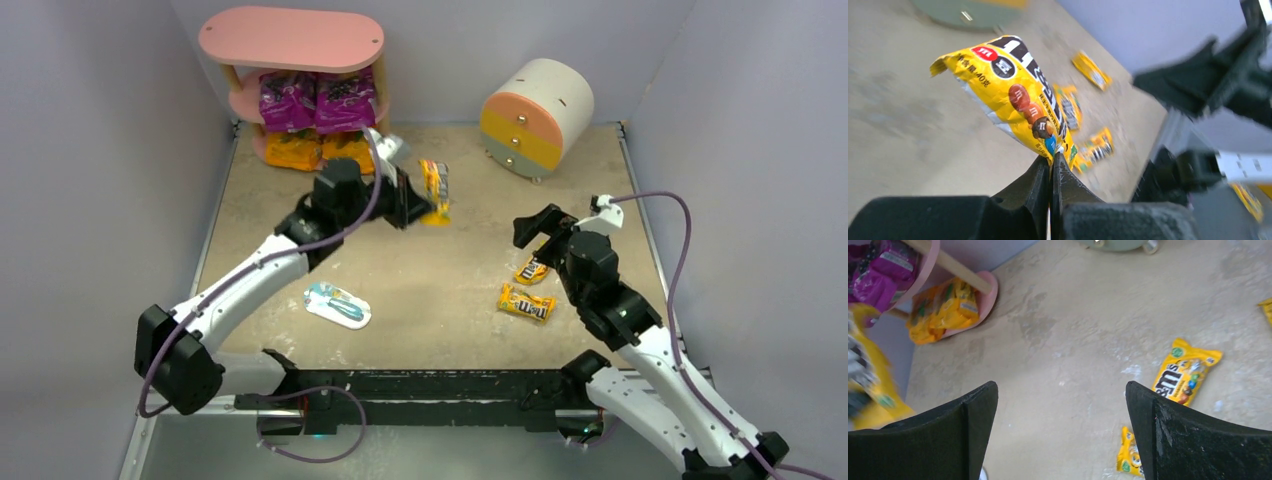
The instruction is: Place and organize the candy bags onto the shelf
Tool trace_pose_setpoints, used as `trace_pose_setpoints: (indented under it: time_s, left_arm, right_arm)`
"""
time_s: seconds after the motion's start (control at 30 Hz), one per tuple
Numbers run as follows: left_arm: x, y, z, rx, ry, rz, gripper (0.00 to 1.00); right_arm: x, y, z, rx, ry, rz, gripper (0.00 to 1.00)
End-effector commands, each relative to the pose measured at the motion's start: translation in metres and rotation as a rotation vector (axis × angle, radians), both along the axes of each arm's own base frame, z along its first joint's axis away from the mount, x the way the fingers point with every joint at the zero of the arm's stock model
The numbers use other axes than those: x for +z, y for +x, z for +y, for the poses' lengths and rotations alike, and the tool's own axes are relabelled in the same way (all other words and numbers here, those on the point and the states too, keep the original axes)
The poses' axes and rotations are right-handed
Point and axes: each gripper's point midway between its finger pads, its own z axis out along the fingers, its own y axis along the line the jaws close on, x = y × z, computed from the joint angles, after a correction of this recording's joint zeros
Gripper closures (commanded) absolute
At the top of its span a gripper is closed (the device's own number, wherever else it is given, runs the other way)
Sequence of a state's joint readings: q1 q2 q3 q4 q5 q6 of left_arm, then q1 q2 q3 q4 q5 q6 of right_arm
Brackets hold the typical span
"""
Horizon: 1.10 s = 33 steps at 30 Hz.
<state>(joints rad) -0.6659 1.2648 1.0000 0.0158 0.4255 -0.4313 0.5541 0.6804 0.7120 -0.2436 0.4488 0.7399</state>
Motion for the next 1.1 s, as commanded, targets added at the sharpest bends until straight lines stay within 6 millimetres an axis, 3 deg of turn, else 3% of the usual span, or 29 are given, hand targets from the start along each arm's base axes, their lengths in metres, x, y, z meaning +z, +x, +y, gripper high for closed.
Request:
trace_pose_setpoints:
  time_s: [0.0, 0.03, 0.17, 0.3, 0.33, 0.43, 0.6, 0.73, 0.83, 1.07]
  left_arm:
    - [0.096, 0.069, 0.044, 0.181, 0.034, -0.248, 1.0]
    - [0.115, 0.084, 0.052, 0.203, 0.038, -0.285, 1.0]
    - [0.157, 0.142, 0.088, 0.341, 0.071, -0.276, 1.0]
    - [0.175, 0.189, 0.13, 0.412, 0.095, -0.296, 1.0]
    - [0.192, 0.197, 0.137, 0.403, 0.079, -0.33, 1.0]
    - [0.203, 0.227, 0.153, 0.383, 0.041, -0.357, 1.0]
    - [0.198, 0.259, 0.154, 0.296, -0.013, -0.385, 1.0]
    - [0.189, 0.284, 0.176, 0.35, -0.002, -0.38, 0.97]
    - [0.183, 0.292, 0.188, 0.355, -0.001, -0.384, 0.94]
    - [0.172, 0.312, 0.193, 0.342, -0.033, -0.378, 0.82]
  right_arm:
    - [0.003, -0.001, -0.027, -0.084, -0.117, -0.036, 0.01]
    - [0.005, -0.001, -0.028, -0.08, -0.125, -0.04, 0.01]
    - [0.003, -0.005, -0.027, -0.055, -0.148, -0.03, 0.01]
    - [-0.006, -0.01, -0.031, -0.054, -0.164, -0.023, 0.01]
    - [-0.006, -0.011, -0.032, -0.054, -0.165, -0.022, 0.01]
    - [-0.009, -0.014, -0.033, -0.061, -0.15, -0.007, 0.01]
    - [-0.018, -0.021, -0.038, -0.082, -0.132, 0.025, 0.01]
    - [-0.018, -0.026, -0.045, -0.119, -0.119, 0.048, 0.01]
    - [-0.019, -0.03, -0.047, -0.135, -0.107, 0.062, 0.01]
    - [-0.025, -0.032, -0.048, -0.164, -0.075, 0.096, 0.02]
